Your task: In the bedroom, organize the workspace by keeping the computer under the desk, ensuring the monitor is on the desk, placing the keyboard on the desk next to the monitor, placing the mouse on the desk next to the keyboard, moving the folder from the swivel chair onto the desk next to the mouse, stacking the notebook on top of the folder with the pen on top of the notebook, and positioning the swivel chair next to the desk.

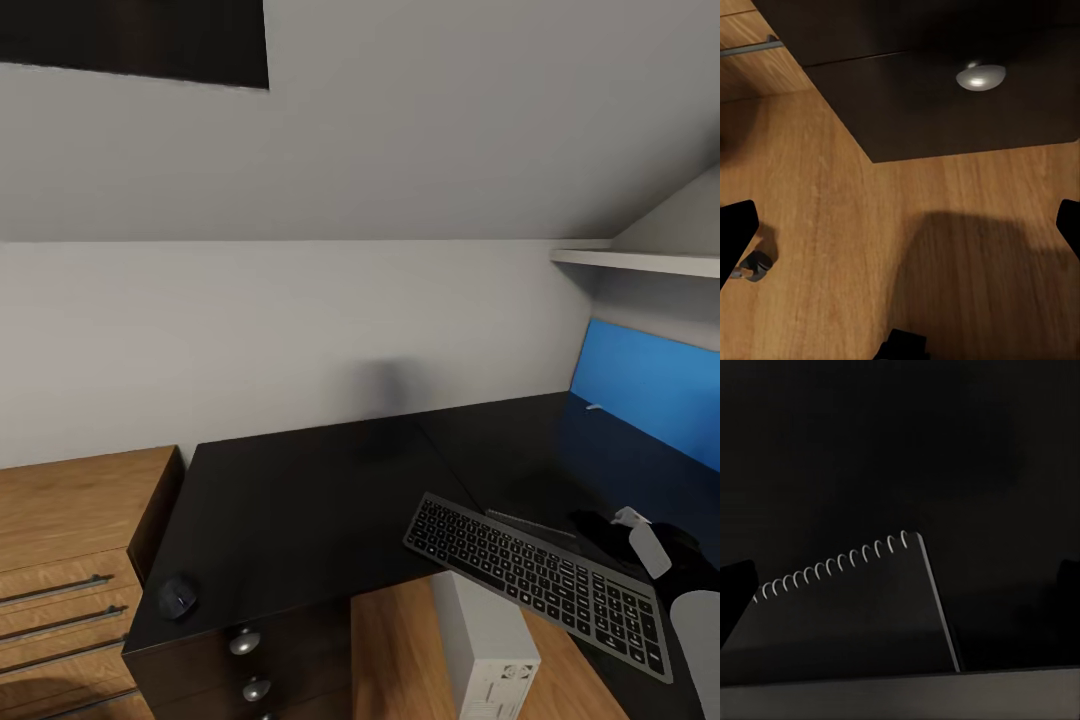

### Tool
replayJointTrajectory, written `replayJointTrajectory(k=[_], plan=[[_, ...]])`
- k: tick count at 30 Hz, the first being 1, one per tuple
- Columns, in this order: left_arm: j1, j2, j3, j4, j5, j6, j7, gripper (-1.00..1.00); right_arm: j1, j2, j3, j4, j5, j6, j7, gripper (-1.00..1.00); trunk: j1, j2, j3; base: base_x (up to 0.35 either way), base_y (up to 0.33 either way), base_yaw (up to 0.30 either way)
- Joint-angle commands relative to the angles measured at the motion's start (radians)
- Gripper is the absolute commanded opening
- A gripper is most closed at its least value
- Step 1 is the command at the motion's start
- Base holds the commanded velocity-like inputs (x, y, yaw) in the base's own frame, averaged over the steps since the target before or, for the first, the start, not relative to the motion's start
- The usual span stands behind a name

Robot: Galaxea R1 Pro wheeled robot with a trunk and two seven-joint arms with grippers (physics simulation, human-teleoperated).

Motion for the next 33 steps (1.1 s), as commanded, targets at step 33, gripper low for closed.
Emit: replayJointTrajectory(k=[33], plan=[[-0.001,0.002,-0.010,0.000,0.009,-0.003,0.000,1.00,-0.001,0.002,-0.009,-0.001,-0.007,0.005,0.000,1.00,0.000,-0.001,-0.001,0.000,0.000,0.000]])
